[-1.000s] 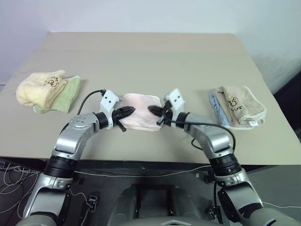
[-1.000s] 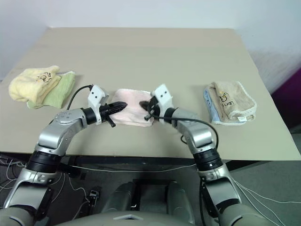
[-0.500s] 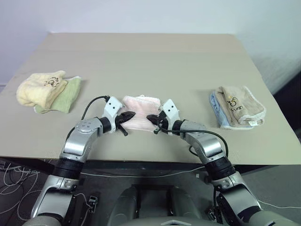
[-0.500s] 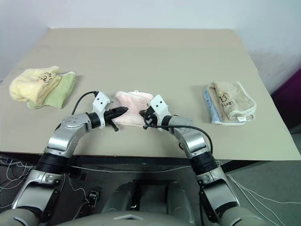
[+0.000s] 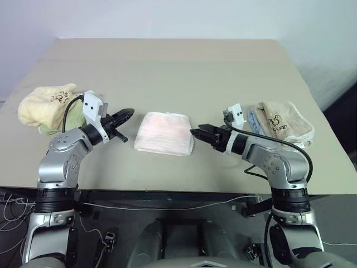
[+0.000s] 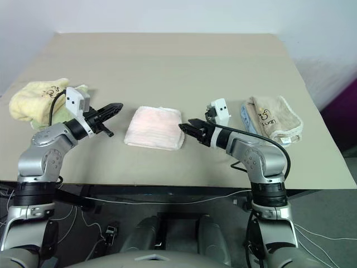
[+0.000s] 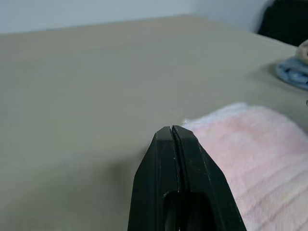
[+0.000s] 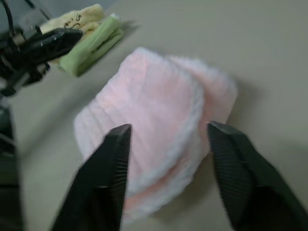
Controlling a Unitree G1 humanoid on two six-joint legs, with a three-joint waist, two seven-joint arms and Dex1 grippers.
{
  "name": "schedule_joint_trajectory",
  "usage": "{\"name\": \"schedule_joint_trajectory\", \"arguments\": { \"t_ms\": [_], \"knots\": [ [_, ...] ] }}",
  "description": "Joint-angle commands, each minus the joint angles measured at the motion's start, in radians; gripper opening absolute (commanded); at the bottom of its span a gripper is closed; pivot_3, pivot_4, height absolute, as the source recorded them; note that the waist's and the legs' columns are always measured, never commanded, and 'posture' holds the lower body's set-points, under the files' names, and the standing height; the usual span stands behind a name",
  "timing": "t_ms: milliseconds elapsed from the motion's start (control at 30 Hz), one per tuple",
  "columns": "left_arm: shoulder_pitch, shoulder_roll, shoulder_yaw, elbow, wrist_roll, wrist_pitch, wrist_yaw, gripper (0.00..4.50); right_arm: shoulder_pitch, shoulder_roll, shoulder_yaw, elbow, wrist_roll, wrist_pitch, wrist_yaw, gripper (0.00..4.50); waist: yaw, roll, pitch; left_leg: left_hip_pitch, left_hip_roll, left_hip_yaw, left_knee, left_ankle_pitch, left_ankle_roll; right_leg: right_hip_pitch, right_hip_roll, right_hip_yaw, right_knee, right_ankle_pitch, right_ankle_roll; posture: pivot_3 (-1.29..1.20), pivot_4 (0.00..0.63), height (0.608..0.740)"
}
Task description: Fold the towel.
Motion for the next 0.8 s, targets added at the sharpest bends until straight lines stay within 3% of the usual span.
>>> {"name": "schedule_joint_trajectory", "arguments": {
  "t_ms": [33,100,800],
  "knots": [
    [0.011,0.010,0.019,-0.046,-0.008,-0.025,-0.009,0.00,-0.050,0.044,-0.064,0.063,0.071,0.077,-0.045,3.87,-0.001,0.000,0.000,0.000,0.000,0.000,0.000,0.000,0.000,0.000,0.000,0.000,0.000,0.000,0.000,0.00,0.150,0.740],
    [0.025,0.012,0.021,-0.059,-0.009,-0.026,-0.012,0.00,-0.068,0.061,-0.081,0.120,0.081,0.094,-0.059,4.46,-0.001,0.000,0.000,0.000,0.000,0.000,0.000,0.000,0.000,0.000,0.000,0.000,0.000,0.000,0.000,0.00,0.150,0.740],
    [0.128,0.075,0.051,-0.120,-0.028,-0.005,-0.053,0.00,-0.231,0.177,0.024,0.384,0.035,0.099,-0.065,4.46,-0.036,0.000,0.000,0.000,0.002,0.001,-0.002,0.000,0.000,-0.003,0.002,0.001,0.002,0.000,0.000,0.00,0.150,0.740]
  ]
}}
